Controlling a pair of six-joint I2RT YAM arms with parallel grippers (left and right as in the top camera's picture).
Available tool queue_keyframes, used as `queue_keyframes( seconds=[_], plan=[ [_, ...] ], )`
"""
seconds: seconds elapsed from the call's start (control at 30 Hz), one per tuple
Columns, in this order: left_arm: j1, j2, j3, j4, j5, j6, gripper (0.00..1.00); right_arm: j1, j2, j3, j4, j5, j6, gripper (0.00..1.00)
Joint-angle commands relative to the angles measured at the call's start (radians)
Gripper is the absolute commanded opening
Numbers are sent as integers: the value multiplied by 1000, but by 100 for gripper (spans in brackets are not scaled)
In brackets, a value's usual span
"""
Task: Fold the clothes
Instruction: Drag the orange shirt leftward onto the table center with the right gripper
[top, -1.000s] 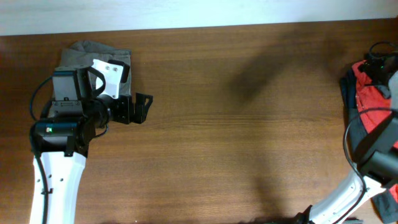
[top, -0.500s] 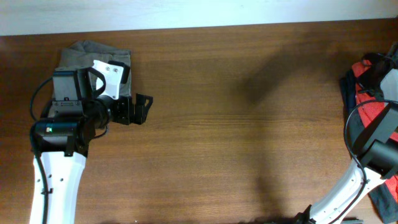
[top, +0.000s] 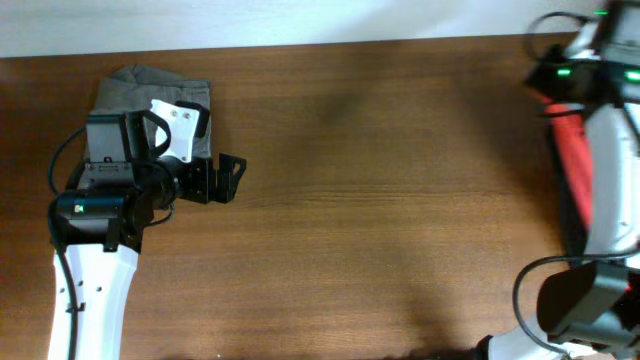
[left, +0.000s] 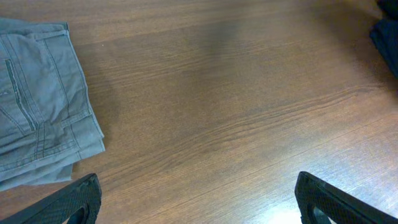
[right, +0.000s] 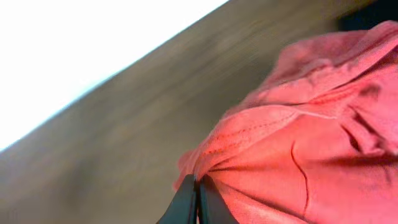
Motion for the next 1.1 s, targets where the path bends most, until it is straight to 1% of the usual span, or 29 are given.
queue_keyframes(
  seconds=[0.0,0.17,0.2,0.23,0.37,0.4,0.47,0.53,0.57,0.6,0.63,0.67,0.7,0.77,0.83,0.9,0.93,0.97,1.0,1.03,1.07],
  plan=[
    [-3,-51,42,-12,-13,-13,99,153,5,0,-48,-47,-10,4],
    [-3,-131,107,-56,-117,-13,99,406,6,-1,-85,-47,-3,4],
    [-3,-140,113,-58,-121,-13,99,434,7,-1,-85,-46,2,4],
    [-3,-162,123,-65,-121,-13,99,506,11,0,-78,-45,15,4],
    [-3,-224,129,-69,-148,-13,99,699,32,-1,-27,-43,28,4],
    [-3,-251,129,-74,-194,-13,99,768,48,0,-11,-34,28,4],
    [-3,-284,129,-82,-258,-13,99,853,74,0,-11,29,53,4],
    [-3,-312,129,-92,-287,-13,99,899,90,0,-11,36,46,9],
    [-3,-320,129,-95,-286,-13,99,925,97,0,-14,37,39,17],
    [-3,-327,129,-98,-286,-13,99,943,97,0,-14,38,2,22],
    [-3,-329,129,-101,-287,-13,99,954,97,0,-15,48,-26,29],
    [-3,-330,129,-105,-286,-13,99,966,92,0,-28,106,-28,37],
    [-3,-329,129,-106,-286,-13,99,966,89,1,-42,154,-8,37],
    [-3,-316,129,-114,-285,-13,99,941,73,1,-93,312,64,47],
    [-3,-298,129,-122,-257,-13,99,896,59,1,-135,376,106,55],
    [-3,-267,129,-130,-186,-13,98,814,50,1,-176,369,138,61],
    [-3,-249,129,-136,-155,-13,97,768,50,1,-194,351,153,63],
    [-3,-185,129,-159,-110,-13,92,652,59,0,-211,218,139,64],
    [-4,-161,129,-167,-108,-13,89,623,64,0,-214,172,122,64],
    [-5,-126,129,-177,-108,-13,84,571,72,0,-227,108,87,64],
    [-10,-97,129,-185,-107,-13,83,546,77,0,-240,98,87,64]
  ],
)
